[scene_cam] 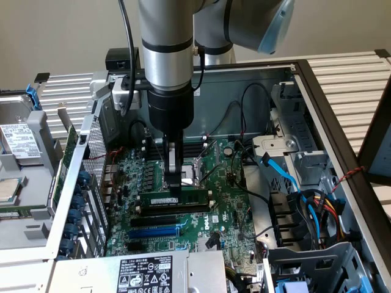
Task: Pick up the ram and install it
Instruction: 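Insert the ram into the slot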
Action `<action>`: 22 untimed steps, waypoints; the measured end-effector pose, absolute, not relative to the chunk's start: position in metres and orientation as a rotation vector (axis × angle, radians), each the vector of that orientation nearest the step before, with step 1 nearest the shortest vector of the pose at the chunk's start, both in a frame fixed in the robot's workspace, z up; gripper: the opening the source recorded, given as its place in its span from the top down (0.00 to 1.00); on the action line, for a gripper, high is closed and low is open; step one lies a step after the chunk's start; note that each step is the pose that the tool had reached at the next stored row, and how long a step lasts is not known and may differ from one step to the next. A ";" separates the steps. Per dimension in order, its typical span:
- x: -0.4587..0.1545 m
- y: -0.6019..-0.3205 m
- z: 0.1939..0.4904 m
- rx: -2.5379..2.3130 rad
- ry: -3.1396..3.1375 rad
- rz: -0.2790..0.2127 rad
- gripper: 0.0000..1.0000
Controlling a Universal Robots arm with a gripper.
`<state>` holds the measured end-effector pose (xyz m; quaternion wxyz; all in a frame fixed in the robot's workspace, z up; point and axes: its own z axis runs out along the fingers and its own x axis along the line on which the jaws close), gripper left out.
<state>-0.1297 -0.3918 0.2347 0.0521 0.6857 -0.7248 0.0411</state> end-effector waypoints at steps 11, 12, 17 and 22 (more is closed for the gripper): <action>-0.129 -0.391 0.235 2.085 -2.205 0.125 0.88; -0.129 -0.391 0.235 2.085 -2.205 0.125 0.88; -0.129 -0.391 0.234 2.085 -2.205 0.125 0.88; -0.129 -0.391 0.234 2.085 -2.205 0.125 0.88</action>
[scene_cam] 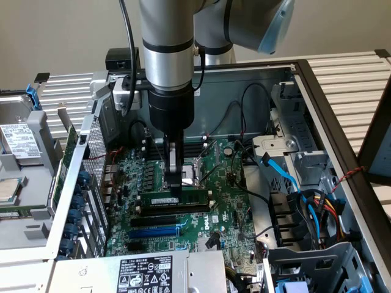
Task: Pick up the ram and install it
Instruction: 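Insert the ram into the slot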
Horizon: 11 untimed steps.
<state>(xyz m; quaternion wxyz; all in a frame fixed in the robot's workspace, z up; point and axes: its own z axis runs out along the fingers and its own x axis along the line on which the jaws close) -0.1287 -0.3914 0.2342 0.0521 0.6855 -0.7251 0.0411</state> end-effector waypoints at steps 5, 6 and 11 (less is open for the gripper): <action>-0.129 -0.391 0.233 2.084 -2.206 0.125 0.88; -0.129 -0.391 0.233 2.084 -2.206 0.125 0.88; -0.129 -0.391 0.233 2.085 -2.207 0.129 0.88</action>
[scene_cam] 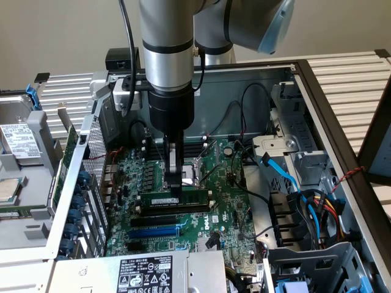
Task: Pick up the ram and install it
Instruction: 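Insert the ram into the slot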
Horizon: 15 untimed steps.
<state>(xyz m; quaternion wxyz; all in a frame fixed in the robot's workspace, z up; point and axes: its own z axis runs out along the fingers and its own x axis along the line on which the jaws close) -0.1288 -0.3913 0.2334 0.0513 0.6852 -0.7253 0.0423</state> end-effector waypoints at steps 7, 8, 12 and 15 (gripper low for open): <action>-0.129 -0.391 0.234 2.087 -2.210 0.135 0.88; -0.129 -0.391 0.233 2.087 -2.210 0.135 0.88; -0.129 -0.391 0.233 2.087 -2.210 0.135 0.88; -0.129 -0.391 0.234 2.087 -2.210 0.135 0.88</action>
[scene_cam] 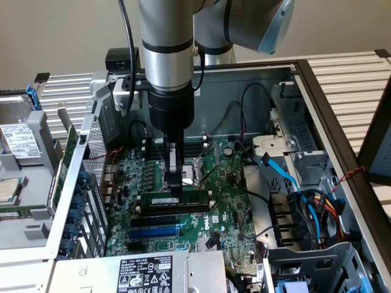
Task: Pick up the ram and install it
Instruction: 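Insert the ram into the slot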
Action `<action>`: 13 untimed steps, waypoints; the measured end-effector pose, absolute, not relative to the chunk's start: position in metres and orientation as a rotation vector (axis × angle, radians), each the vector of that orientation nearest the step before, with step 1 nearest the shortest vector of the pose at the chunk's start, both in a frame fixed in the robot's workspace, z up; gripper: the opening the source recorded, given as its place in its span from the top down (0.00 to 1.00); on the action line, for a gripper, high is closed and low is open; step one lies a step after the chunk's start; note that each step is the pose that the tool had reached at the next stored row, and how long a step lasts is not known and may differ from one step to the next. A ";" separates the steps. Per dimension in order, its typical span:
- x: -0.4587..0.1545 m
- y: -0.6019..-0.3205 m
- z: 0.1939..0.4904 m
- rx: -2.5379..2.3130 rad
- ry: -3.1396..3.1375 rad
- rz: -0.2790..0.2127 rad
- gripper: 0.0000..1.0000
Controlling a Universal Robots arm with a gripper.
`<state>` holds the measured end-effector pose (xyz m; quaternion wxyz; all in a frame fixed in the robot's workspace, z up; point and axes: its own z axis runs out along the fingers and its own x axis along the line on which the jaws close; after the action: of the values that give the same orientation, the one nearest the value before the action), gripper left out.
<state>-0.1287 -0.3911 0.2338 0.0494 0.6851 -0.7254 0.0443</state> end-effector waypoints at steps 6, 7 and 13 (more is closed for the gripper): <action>-0.129 -0.391 0.235 2.086 -2.209 0.137 0.88; -0.129 -0.391 0.235 2.086 -2.209 0.137 0.88; -0.129 -0.391 0.235 2.086 -2.209 0.137 0.88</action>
<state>-0.1288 -0.3907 0.2348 0.0502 0.6850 -0.7254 0.0451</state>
